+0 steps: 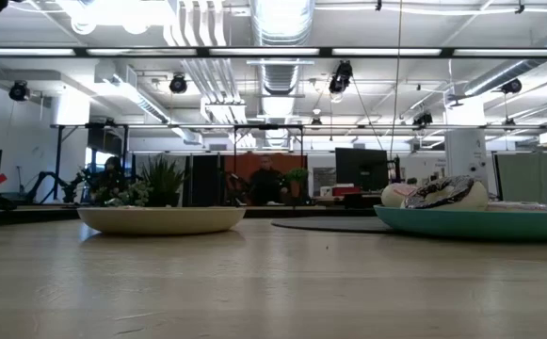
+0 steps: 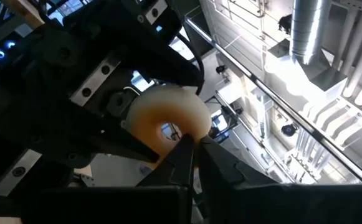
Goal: Pick & Place donuts
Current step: Put the small red donut on the light brown plate
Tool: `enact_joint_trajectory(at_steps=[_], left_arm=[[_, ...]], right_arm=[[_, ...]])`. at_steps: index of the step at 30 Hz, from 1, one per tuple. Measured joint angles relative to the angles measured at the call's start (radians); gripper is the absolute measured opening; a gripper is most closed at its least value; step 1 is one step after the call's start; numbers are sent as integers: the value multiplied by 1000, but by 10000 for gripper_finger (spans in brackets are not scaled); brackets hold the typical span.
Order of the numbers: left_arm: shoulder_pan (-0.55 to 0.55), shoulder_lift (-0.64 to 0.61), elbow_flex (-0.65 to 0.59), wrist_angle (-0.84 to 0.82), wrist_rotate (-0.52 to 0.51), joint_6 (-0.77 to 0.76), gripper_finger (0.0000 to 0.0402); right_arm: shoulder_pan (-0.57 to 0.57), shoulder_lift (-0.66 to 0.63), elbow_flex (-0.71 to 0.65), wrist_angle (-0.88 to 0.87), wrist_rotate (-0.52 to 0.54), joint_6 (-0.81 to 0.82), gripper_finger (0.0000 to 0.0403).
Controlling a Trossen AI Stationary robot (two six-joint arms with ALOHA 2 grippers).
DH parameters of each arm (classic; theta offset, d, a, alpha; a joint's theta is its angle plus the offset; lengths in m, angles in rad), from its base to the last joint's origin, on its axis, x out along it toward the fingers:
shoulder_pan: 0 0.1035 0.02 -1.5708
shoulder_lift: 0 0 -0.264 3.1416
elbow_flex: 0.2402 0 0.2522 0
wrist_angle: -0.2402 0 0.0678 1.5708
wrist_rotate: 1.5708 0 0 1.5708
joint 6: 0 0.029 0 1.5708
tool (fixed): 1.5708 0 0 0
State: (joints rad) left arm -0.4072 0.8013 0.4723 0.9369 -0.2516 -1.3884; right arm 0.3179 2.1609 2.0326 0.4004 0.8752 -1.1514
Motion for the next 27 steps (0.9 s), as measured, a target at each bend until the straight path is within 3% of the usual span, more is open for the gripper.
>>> enact_joint_trajectory(at_steps=[12,18,27], left_arm=[[7,-62,-2,-12,-34,69,149],[7,-55,-2,-139,-36,-20,149],[8,-71,-1,-136,-98,8,149]], right_arm=[[27,-4,-4,0,42,-4,9],[39,-4,-5,-4,44,-29,9],[62,-5,-18,-1,30,-56,9]])
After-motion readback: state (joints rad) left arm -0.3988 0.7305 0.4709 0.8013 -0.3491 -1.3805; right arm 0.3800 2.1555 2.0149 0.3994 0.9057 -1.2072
